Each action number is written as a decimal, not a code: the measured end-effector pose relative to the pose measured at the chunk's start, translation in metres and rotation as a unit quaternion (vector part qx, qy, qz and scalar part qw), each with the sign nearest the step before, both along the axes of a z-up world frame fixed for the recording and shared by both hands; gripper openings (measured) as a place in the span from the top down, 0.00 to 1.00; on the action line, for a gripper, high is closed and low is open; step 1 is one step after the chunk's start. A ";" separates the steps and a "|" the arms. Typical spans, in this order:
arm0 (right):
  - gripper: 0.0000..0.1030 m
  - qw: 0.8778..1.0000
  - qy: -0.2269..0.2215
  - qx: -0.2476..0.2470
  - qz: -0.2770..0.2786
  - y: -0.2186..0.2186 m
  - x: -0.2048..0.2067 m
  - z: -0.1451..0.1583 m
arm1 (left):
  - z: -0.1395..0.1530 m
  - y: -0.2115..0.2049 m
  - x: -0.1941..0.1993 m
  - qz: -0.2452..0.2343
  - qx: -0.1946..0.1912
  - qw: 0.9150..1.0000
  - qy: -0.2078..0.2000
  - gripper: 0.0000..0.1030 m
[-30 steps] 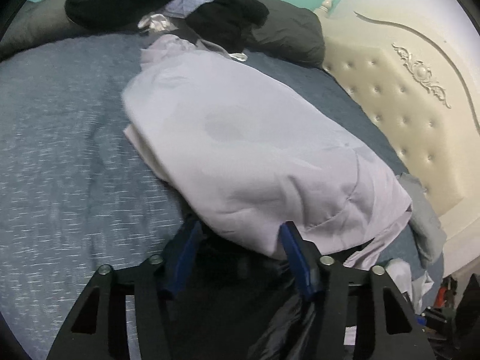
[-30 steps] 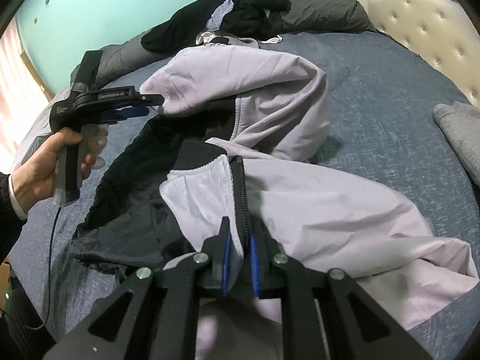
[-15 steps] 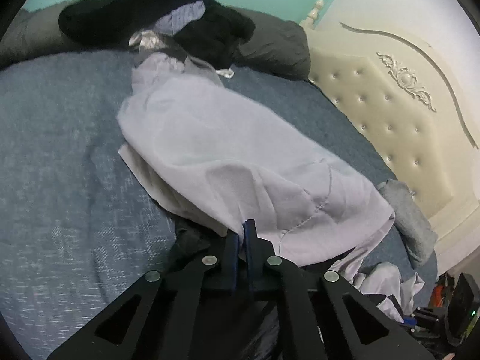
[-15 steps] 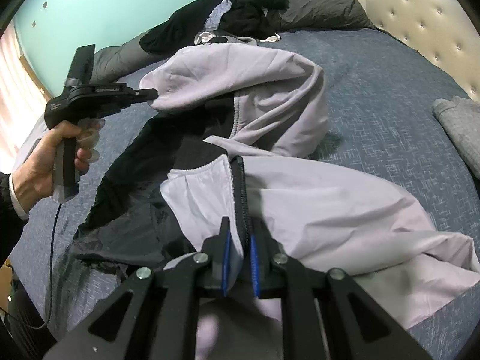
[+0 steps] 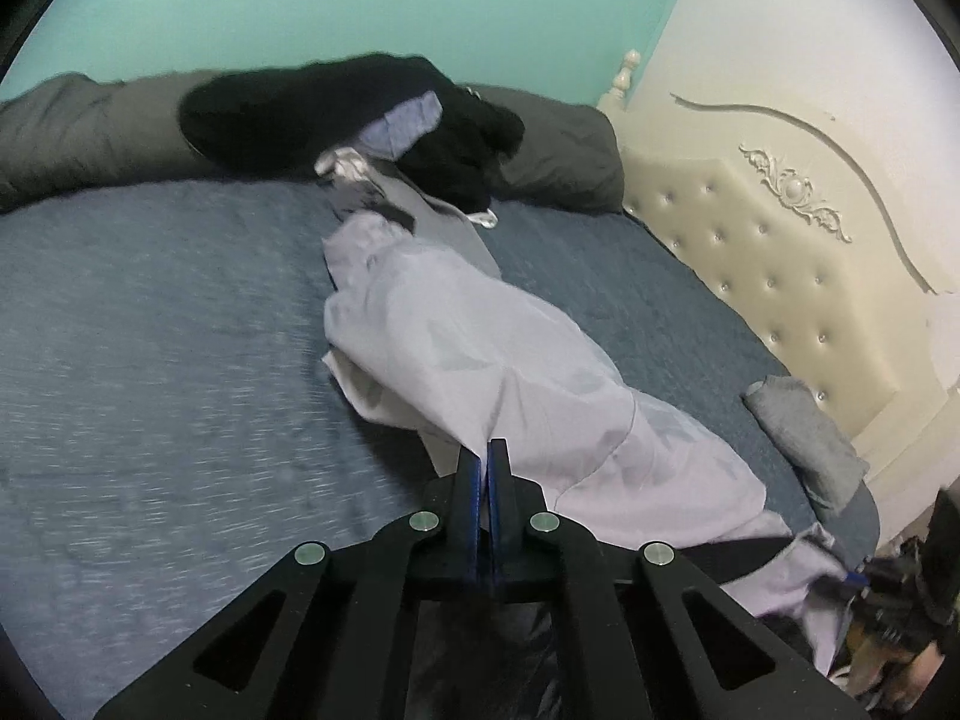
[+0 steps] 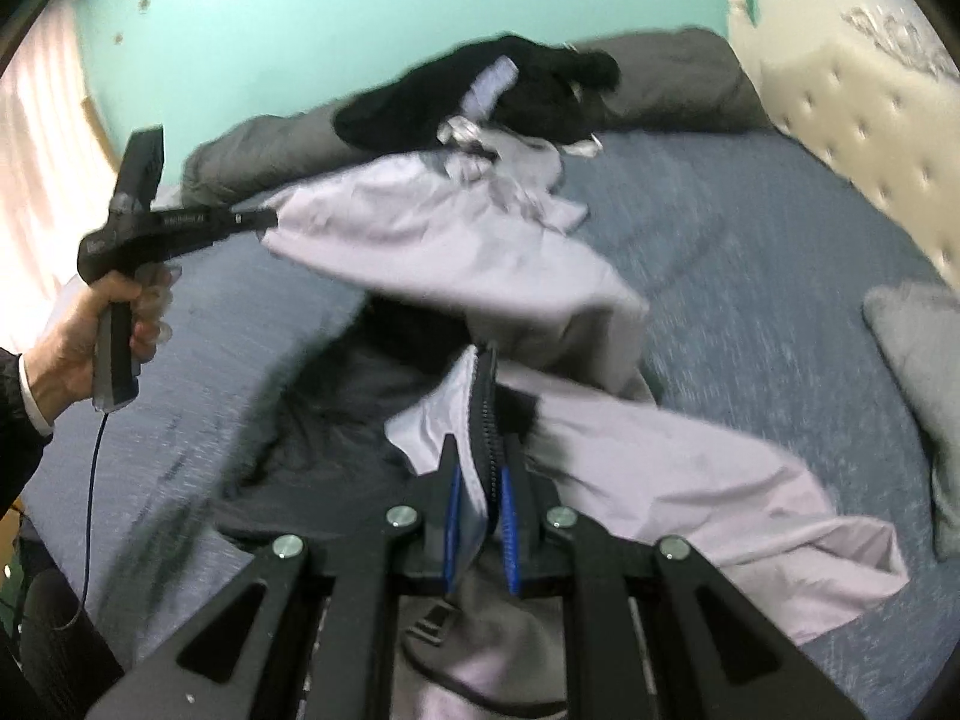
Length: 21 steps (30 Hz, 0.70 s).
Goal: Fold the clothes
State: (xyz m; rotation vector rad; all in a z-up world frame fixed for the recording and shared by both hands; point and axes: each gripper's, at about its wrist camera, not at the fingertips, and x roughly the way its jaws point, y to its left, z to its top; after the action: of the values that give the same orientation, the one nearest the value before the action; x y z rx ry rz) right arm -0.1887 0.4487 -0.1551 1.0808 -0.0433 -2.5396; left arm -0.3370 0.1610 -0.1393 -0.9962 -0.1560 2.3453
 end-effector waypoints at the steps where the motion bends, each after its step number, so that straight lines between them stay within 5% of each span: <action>1: 0.90 1.000 0.006 -0.002 0.003 -0.002 0.003 0.006 | 0.006 -0.010 0.008 0.000 -0.004 1.000 0.005 0.99; 21: 0.90 0.993 0.100 -0.023 0.053 -0.059 0.040 0.126 | 0.109 -0.199 0.143 0.087 -0.046 0.993 0.064 0.99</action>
State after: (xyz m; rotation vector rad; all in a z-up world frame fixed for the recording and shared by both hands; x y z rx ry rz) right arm -0.1484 0.3901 -0.0288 0.7849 0.0099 -2.5253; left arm -0.1936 -0.0384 -0.0302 -0.9029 -0.0883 2.5875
